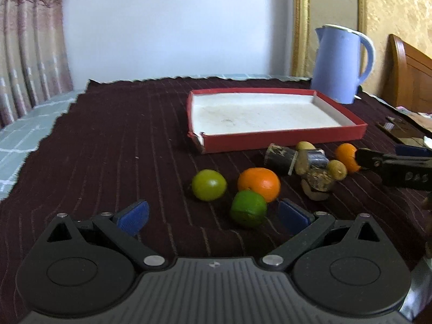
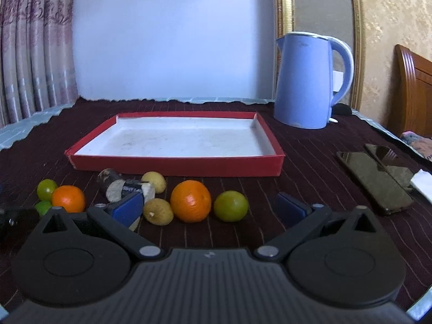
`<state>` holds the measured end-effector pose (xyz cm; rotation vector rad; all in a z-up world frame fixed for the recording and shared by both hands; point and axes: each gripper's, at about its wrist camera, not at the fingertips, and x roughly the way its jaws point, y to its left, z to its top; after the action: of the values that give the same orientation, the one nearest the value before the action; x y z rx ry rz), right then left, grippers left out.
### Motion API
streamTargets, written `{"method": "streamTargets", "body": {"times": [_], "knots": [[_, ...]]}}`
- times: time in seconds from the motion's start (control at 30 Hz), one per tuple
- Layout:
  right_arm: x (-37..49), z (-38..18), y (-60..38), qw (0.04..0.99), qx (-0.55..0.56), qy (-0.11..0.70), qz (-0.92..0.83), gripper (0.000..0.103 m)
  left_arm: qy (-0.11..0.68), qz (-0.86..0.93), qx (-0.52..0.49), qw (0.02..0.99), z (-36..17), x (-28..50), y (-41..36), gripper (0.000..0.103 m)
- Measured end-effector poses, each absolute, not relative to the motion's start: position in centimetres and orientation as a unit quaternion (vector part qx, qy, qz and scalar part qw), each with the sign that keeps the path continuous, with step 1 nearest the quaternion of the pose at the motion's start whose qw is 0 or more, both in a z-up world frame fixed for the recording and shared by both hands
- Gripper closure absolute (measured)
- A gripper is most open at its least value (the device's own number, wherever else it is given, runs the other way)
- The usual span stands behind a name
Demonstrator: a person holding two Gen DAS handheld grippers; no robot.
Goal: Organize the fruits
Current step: 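Grasp the green lime with the left tool while the right tool grasps a small green fruit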
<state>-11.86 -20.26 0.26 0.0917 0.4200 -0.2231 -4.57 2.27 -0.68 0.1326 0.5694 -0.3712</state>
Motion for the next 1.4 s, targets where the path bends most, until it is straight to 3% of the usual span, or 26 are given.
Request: {"method": "streamTargets", "body": {"times": [0.67,0.73,0.8,1.1,1.3,1.4], "knots": [[-11.4,0.1,-20.3,0.967,0.043,0.224,-0.111,0.0,0.284,-0.24,0.119,0.921,-1.2,-4.1,-0.4,0.001],[-11.4,0.0,-20.6,0.967,0.043,0.225,-0.114,0.0,0.284,-0.241,0.124,0.92,-1.3,-4.0,-0.7,0.01],[-11.3,-0.2,-20.7,0.966,0.044,0.229,-0.112,0.0,0.298,-0.242,0.129,0.914,-1.6,-3.5,-1.0,0.028],[-11.1,-0.6,-20.6,0.967,0.036,0.23,-0.106,0.0,0.323,-0.256,0.113,0.904,-2.0,-2.7,-0.8,0.07],[-11.4,-0.6,-20.6,0.967,0.021,0.228,-0.109,0.001,0.318,-0.253,0.111,0.907,-2.0,-2.9,-0.8,0.072],[-11.6,-0.5,-21.1,0.967,0.02,0.231,-0.105,0.009,0.313,-0.248,0.112,0.91,-1.9,-3.1,-0.8,0.072]]}}
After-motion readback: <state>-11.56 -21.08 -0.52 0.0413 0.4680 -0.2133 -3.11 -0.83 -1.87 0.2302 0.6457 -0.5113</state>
